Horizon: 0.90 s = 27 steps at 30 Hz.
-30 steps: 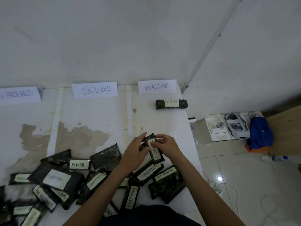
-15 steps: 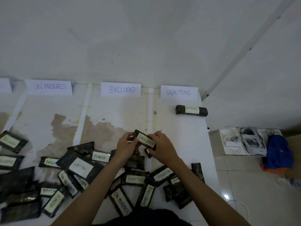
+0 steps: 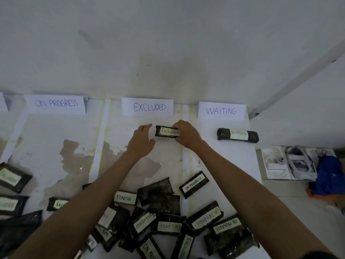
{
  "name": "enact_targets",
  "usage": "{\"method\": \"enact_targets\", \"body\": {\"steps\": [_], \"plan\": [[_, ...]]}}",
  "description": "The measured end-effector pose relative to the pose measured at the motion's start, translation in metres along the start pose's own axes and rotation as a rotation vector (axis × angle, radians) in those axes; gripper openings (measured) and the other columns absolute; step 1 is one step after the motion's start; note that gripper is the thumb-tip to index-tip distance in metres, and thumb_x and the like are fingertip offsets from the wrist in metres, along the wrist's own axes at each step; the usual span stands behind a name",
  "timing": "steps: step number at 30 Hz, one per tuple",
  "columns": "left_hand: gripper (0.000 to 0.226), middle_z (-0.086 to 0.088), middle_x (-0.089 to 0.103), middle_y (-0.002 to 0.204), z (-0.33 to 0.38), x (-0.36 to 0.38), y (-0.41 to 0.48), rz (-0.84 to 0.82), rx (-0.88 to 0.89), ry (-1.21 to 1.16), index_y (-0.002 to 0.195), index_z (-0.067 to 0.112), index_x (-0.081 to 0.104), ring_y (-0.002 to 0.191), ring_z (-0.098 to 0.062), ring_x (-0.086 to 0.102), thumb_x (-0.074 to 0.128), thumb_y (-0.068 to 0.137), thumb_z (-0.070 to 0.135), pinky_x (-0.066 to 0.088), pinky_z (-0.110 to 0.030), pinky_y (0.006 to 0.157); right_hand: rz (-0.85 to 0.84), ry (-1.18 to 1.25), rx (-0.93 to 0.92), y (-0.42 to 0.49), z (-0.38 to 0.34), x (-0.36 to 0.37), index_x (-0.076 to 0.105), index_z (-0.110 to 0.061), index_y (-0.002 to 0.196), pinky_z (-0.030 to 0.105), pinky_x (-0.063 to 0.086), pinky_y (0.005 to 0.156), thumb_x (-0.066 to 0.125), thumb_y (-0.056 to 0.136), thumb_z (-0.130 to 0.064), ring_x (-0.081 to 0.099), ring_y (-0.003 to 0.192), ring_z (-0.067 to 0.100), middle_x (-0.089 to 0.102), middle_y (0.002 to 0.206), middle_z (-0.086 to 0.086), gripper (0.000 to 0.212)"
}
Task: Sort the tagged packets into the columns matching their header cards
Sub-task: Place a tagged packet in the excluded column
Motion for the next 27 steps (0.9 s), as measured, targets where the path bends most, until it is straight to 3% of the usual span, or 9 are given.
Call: {"method": "enact_targets", "body": {"steps": [5,10,15,18,23,27], "plan": [[0.065,-0.013,0.024,0.15,-0.017,0.008,0.023,-0.024,-0.012,0.113,0.145,0.012,0.025,0.133,-0.035,0.029,0.054,0.087,0.016,0.036,-0.047,0.103,-0.013,0.044,-0.05,0.03,0.005,0.012,0.057,-0.005,0.12,0.039,0.045,0.085,0.067,0.078,-0.004,0.05,0.105,0.028,0.055,0.117,0.013,0.043],[0.065,-0.018,0.032,0.146,-0.033,0.012,0.026,-0.013,0.055,0.141,0.142,0.006,0.03,0.129,-0.039,0.033,0.058,0.084,0.013,0.038,-0.05,0.101,-0.012,-0.002,-0.085,0.036,0.009,0.025,0.057,-0.007,0.121,0.041,0.044,0.086,0.067,0.079,-0.008,0.05,0.105,0.029,0.056,0.119,0.012,0.042],[0.065,-0.019,0.032,0.144,-0.032,0.014,0.011,0.002,0.044,0.097,0.143,0.008,0.029,0.128,-0.04,0.033,0.057,0.084,0.014,0.037,-0.049,0.1,0.033,0.006,-0.106,0.016,0.014,0.018,0.053,-0.011,0.128,0.044,0.045,0.087,0.071,0.075,-0.009,0.052,0.106,0.031,0.052,0.125,0.013,0.056],[0.064,-0.02,0.034,0.143,-0.029,0.022,-0.01,-0.001,0.063,0.088,0.141,0.006,0.032,0.127,-0.04,0.034,0.058,0.084,0.013,0.035,-0.048,0.102,0.047,0.033,-0.088,-0.018,0.016,0.014,0.056,-0.011,0.125,0.041,0.043,0.089,0.065,0.078,-0.005,0.051,0.109,0.03,0.052,0.126,0.012,0.048],[0.047,-0.019,0.045,0.137,-0.022,0.041,-0.06,-0.029,0.152,0.121,0.131,0.007,0.049,0.125,-0.036,0.041,0.056,0.084,0.012,0.036,-0.044,0.103,-0.219,0.059,-0.094,-0.098,0.029,0.014,0.06,-0.017,0.12,0.044,0.042,0.094,0.059,0.075,-0.004,0.051,0.109,0.026,0.057,0.121,0.006,0.047],[0.044,-0.02,0.055,0.128,-0.024,0.057,-0.09,-0.058,0.203,0.138,0.119,0.006,0.06,0.118,-0.037,0.05,0.049,0.077,0.015,0.043,-0.046,0.1,-0.369,-0.117,-0.159,-0.154,0.037,0.027,0.054,-0.019,0.126,0.041,0.043,0.093,0.064,0.069,-0.003,0.045,0.113,0.025,0.047,0.129,0.005,0.06]]}}
Point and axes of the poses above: each hand's wrist, its own y-axis towards the middle knuckle, its own x-axis out of the palm, z = x × y, the point moved 1 cm from there along y, towards the middle knuckle
